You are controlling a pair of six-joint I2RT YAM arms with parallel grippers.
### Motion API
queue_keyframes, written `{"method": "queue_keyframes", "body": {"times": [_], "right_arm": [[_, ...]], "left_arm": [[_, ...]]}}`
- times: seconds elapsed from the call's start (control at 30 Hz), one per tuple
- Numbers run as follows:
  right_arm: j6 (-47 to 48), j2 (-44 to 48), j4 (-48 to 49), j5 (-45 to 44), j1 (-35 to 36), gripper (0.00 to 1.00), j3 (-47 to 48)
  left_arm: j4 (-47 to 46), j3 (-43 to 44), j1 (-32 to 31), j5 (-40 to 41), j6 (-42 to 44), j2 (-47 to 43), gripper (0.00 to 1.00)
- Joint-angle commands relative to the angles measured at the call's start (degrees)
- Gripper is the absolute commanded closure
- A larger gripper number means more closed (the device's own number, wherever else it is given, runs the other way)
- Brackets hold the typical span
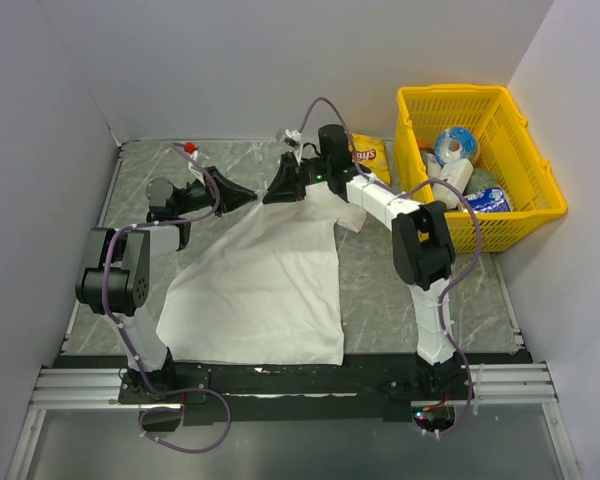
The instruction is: Pin the brooch onto the clothing
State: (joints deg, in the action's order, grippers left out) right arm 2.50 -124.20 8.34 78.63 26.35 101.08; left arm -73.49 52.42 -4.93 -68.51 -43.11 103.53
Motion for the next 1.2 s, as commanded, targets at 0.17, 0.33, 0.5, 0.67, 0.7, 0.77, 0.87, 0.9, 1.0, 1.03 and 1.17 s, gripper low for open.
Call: {"method": "queue_keyframes", "body": {"times": [0.17,0.33,0.5,0.67,0.7,0.77,0.87,0.9,1.0,1.03,1.17], "right_arm": [[7.95,-2.54,-9.64,-6.29,2.04,0.99,7.55],[10.41,-2.8,-13.61,-8.49,2.57,1.0,9.31],[11.82,-3.33,-17.03,-10.86,3.01,1.0,11.15],[12.7,-3.5,-18.97,-12.36,3.45,1.0,12.04],[12.44,-3.5,-19.06,-12.8,3.45,1.0,12.04],[12.0,-3.68,-19.5,-13.24,3.53,1.0,12.39],[11.21,-4.03,-21.17,-15.52,3.62,1.0,13.79],[11.12,-4.12,-21.43,-16.31,3.54,1.0,14.23],[9.72,-3.94,-21.61,-17.8,3.53,1.0,14.5],[9.28,-3.94,-21.44,-18.51,3.53,1.0,14.5],[5.51,-3.85,-21.0,-21.41,3.45,1.0,14.85]], "left_arm": [[-3.17,2.15,-1.22,-1.19,4.17,-4.47,0.99],[1.77,2.59,-1.57,-0.84,8.3,-5.61,0.99],[3.71,2.6,-1.75,-0.75,9.71,-6.23,0.99],[6.52,2.77,-2.1,-0.48,11.56,-7.11,0.99],[7.04,2.95,-2.1,-0.57,12.43,-7.28,0.99],[8.63,2.86,-2.37,-0.31,13.14,-7.9,0.99],[12.4,3.04,-2.72,0.04,15.68,-8.95,0.99],[13.54,3.3,-2.8,0.3,17.34,-9.3,0.99],[18.9,3.82,-3.24,1.01,21.21,-10.62,0.99],[20.22,3.83,-3.51,1.18,22.01,-11.15,0.99],[24.36,3.48,-4.21,3.03,25.62,-13.26,0.99]]}}
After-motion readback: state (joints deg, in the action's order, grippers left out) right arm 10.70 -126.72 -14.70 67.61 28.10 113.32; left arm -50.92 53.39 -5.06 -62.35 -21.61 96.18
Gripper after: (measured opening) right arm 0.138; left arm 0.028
